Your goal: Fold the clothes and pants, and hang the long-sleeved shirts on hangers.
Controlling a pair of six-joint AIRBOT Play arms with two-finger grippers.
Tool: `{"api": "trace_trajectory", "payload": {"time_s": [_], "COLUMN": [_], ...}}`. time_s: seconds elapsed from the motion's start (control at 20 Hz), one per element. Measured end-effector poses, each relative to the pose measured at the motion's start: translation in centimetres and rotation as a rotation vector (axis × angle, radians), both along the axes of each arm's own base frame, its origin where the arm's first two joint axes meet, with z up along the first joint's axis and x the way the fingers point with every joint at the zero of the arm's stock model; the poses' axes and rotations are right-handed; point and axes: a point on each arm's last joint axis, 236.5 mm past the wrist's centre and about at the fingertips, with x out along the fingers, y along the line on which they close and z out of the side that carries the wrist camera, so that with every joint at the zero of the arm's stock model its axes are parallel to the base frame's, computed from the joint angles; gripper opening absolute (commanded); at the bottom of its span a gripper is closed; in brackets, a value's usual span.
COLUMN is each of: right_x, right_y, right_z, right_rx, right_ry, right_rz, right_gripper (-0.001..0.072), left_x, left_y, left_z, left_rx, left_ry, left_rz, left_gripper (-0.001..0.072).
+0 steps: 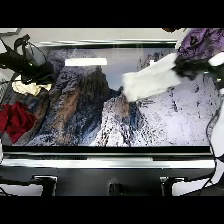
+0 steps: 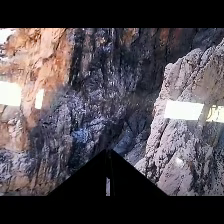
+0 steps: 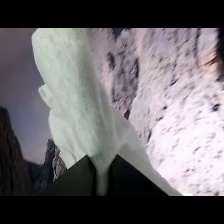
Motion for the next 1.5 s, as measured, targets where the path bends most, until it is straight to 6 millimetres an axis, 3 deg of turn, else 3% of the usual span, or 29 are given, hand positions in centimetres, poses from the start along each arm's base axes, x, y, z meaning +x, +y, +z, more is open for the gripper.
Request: {"api": "trace_trajectory", "payload": {"time_s": [0.15,0.25,0.4,0.55,0.7,0.95,1.1,1.25,1.5], "right_x": [-0.9,-2.8,-7.5,-13.7,-20.1,-28.6,-32.6,-35.4,-37.8], "right_y": [-8.3,-14.2,-21.7,-26.6,-27.4,-24.3,-23.1,-23.0,-23.3], "right_z": [1.8,2.2,1.0,-2.1,-6.0,-11.8,-13.9,-14.8,-15.0], "right_rx": [0.000,0.005,0.026,0.060,0.060,0.047,-0.003,-0.070,-0.136], "right_ry": [-0.028,-0.020,0.067,0.219,0.393,0.604,0.709,0.785,0.859], "right_rz": [-0.171,-0.299,-0.497,-0.676,-0.770,-0.843,-0.859,-0.865,-0.864], "right_gripper": [0.0036,0.0035,0.0035,0.0035,0.0036,0.0037,0.0037,0.0037,0.0037], "left_x": [0.0,0.0,0.0,0.0,0.0,0.0,0.0,0.0,0.0], "left_y": [0.0,0.0,0.0,0.0,0.0,0.0,0.0,0.0,0.0], "left_z": [0.0,0.0,0.0,0.0,0.0,0.0,0.0,0.0,0.0], "left_rx": [0.000,0.000,0.000,0.000,0.000,0.000,0.000,-0.001,-0.003], "left_ry": [0.000,-0.001,-0.001,-0.001,-0.001,0.000,0.000,0.000,0.001], "left_rz": [0.000,0.000,0.000,0.000,0.000,0.000,0.001,0.000,0.006], "left_gripper": [0.0021,0.0021,0.0021,0.0022,0.0022,0.0022,0.0021,0.0022,0.0021]}}
